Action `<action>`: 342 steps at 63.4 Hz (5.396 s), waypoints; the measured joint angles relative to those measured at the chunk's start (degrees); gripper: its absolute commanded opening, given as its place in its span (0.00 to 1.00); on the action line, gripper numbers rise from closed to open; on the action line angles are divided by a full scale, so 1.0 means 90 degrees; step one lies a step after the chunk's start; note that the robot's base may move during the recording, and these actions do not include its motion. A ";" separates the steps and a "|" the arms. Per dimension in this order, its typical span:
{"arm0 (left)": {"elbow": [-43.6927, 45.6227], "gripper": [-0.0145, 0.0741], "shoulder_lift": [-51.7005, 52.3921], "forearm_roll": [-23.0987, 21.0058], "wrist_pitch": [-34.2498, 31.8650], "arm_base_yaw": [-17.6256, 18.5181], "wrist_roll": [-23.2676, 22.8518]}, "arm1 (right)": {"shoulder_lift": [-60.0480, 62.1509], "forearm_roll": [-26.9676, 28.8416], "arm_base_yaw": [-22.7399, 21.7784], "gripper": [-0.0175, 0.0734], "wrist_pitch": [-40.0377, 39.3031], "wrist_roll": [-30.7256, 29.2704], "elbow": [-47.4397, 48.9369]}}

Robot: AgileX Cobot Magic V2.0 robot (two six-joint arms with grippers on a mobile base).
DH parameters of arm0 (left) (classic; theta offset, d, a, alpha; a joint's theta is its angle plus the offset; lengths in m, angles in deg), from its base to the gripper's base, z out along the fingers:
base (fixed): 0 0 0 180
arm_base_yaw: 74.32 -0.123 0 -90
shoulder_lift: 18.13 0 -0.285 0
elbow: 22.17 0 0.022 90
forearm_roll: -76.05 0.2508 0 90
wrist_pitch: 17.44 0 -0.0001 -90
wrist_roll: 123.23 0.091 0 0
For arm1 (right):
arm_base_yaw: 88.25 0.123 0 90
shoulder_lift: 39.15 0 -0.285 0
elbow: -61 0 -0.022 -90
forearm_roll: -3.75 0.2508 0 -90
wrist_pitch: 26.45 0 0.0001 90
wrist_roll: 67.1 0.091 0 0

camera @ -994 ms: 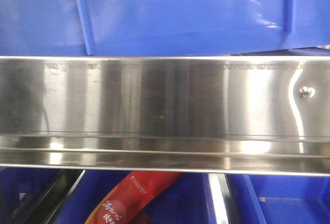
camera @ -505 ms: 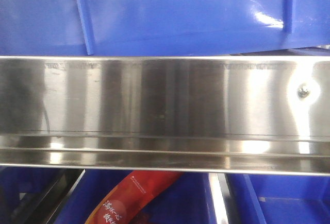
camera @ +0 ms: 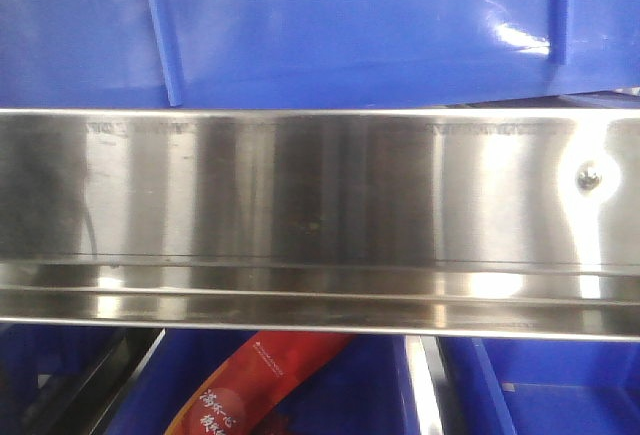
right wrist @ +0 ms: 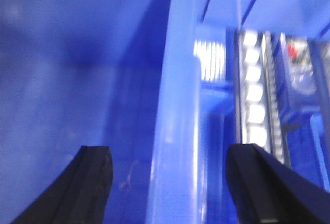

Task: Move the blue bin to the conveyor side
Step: 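Close both grippers on opposite side walls of the blue bin, then lift the blue bin with both grippers and pull it off the rack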

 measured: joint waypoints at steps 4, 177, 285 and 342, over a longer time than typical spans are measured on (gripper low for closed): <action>0.0000 0.14 0.0000 0.0000 0.0013 0.0000 0.0000 | -0.0052 0.0000 0.0000 0.59 0.0000 0.0000 -0.0023; -0.0131 0.69 -0.0823 0.0815 -0.0611 0.0615 -0.1282 | -0.0275 -0.0119 0.0000 0.11 -0.0012 0.0088 -0.0023; 0.0428 0.16 -0.1132 0.0787 -0.0127 0.0601 -0.1332 | -0.0285 -0.0134 0.0000 0.11 -0.0012 0.0103 -0.0023; 0.2387 0.14 -0.1199 0.0951 0.1593 0.0848 -0.1014 | 0.0655 -0.0132 0.0000 0.11 0.0329 0.0425 -0.0013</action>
